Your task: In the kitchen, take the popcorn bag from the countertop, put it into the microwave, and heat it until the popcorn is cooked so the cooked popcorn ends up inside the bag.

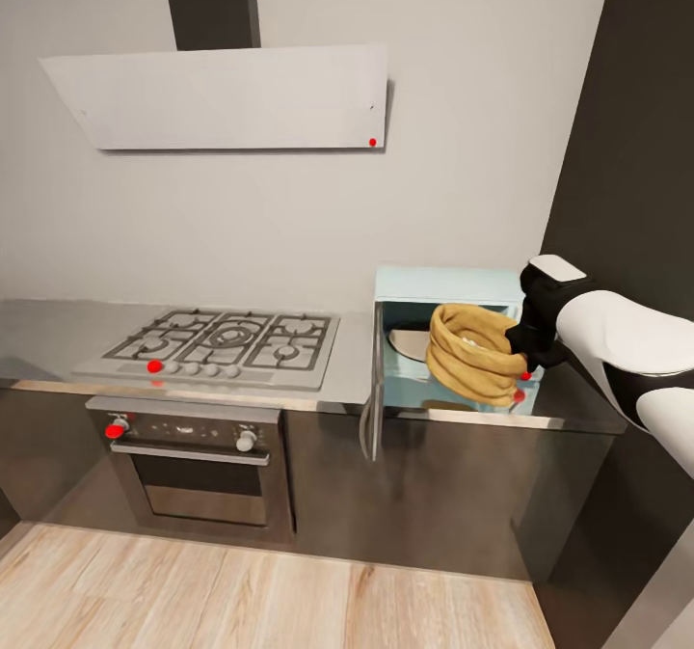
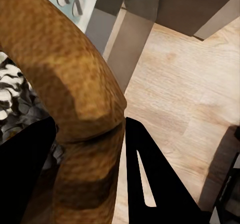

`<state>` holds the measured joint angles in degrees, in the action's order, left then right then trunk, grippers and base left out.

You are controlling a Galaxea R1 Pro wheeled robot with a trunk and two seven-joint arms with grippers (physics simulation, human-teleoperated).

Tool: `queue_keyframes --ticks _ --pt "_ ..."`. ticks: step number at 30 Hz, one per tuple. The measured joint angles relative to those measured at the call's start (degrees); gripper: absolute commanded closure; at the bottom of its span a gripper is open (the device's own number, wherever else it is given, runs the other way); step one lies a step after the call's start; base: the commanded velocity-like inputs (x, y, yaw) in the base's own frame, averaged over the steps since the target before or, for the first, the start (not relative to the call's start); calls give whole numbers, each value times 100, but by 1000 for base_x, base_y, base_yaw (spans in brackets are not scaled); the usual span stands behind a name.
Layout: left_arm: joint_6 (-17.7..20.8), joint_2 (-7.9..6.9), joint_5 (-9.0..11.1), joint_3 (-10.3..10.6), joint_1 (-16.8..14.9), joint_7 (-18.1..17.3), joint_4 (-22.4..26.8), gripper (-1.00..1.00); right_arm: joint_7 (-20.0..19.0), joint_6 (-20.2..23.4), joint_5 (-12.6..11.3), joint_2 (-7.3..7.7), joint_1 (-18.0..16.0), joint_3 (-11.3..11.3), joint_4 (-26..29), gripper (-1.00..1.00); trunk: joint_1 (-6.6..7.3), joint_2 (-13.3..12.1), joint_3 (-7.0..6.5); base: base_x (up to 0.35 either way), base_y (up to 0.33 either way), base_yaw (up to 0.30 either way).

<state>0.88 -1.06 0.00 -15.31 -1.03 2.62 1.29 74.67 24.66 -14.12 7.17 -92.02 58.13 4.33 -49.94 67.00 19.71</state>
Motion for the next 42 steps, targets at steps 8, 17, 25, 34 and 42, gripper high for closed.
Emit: queue_keyframes --ticks 8,17,25,34,42 --pt "0 -2 0 1 0 2 -1 -100 -21 -36 4 -23 3 30 -41 100 0 -1 -1 0 0 0" --pt "0 -8 0 1 0 5 -1 -100 -20 -70 11 -31 4 43 -164 100 0 -1 -1 0 0 0" --pt "0 -9 0 1 0 6 -1 -100 -2 -88 17 -30 4 41 -166 100 0 -1 -1 0 0 0" --pt "3 -9 0 0 0 2 0 -100 7 -84 22 -30 4 22 -167 100 2 0 -1 78 49 0" --pt "4 -9 0 2 0 1 -1 -100 376 -88 22 -32 4 34 -166 100 0 -1 -1 29 16 0"
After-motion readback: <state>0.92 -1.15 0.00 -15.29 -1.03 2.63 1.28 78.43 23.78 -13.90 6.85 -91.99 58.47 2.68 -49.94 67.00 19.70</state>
